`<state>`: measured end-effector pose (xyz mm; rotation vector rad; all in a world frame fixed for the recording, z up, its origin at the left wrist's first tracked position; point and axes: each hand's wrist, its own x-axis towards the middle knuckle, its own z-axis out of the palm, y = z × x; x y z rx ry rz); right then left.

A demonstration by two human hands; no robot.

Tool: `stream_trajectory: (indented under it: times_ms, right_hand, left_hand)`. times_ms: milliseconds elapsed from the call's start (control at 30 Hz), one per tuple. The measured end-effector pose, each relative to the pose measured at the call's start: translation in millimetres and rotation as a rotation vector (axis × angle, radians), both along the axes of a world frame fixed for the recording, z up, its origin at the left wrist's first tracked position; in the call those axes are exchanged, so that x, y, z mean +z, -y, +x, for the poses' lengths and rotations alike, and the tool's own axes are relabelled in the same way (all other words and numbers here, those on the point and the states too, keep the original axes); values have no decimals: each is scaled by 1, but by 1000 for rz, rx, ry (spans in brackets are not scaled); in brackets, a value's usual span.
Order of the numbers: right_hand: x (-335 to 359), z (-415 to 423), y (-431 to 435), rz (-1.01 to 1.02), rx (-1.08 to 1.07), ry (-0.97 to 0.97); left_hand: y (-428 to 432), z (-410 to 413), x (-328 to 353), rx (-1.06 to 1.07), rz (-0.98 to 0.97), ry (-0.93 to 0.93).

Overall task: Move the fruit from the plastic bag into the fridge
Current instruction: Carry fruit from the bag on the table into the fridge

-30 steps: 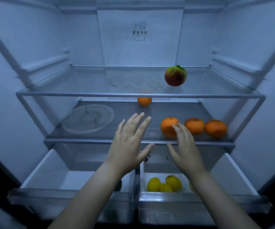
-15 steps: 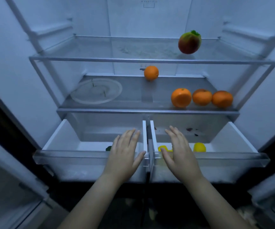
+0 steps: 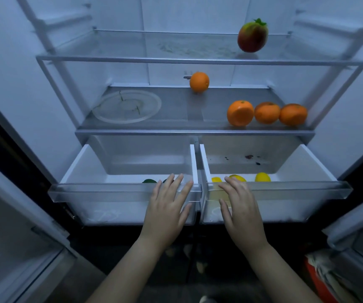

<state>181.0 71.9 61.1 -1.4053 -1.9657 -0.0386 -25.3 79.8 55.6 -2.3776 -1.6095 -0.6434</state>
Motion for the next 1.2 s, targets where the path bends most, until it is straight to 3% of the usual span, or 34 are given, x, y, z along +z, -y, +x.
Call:
stream_trajectory:
  times_ms: [400,1200]
  right_hand:
    - [-7,-4,-6,45,-75,-101]
    - [-4,-19,-44,63,-47,-118]
  left_hand:
    - [-13,2,-20,19,209,49]
    - [-75,-4,-14,-5,258,81]
